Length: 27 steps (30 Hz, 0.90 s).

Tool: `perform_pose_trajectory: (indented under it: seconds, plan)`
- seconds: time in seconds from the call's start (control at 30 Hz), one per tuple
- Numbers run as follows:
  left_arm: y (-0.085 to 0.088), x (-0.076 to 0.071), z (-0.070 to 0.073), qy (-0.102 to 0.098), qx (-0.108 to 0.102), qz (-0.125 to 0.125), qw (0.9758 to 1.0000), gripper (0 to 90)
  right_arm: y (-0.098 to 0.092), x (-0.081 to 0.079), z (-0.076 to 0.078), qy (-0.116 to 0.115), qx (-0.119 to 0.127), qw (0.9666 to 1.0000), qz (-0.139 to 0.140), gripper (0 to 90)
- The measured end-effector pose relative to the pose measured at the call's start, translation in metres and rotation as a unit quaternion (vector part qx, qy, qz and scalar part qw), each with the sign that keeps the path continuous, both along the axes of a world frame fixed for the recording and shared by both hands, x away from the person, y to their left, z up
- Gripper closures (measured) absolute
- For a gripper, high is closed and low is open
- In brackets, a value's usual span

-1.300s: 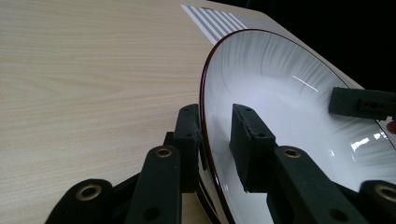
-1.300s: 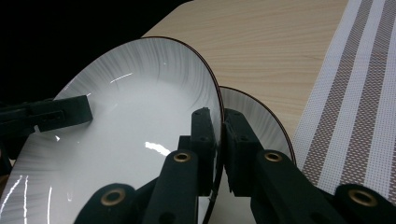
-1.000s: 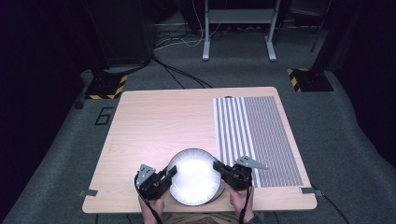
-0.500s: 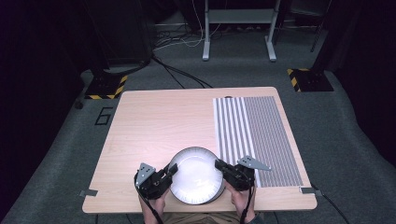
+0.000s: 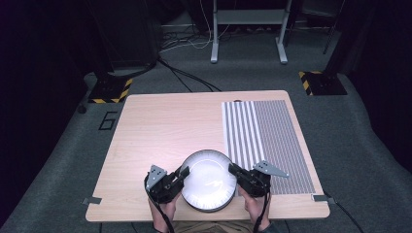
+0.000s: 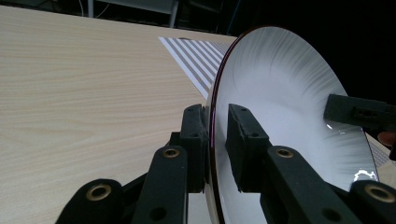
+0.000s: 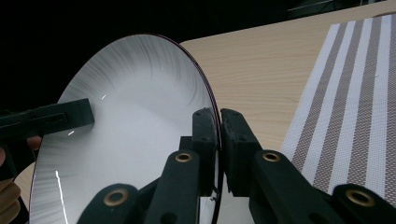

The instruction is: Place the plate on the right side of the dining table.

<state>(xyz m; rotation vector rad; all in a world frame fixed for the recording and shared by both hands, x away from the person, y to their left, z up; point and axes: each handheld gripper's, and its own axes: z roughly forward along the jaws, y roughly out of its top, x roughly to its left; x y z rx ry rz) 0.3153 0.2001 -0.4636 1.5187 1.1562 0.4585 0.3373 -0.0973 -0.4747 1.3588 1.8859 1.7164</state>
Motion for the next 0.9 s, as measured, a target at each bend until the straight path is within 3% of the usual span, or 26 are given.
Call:
perform_pose_trajectory:
  seconds: [0.9]
  plan:
    - [-0.019,0.016,0.005,0.006,-0.003,-0.018,0.9998,76.2,-0.020,0.007,0.010,-0.003,-0.003,0.9999,-0.016,83.8]
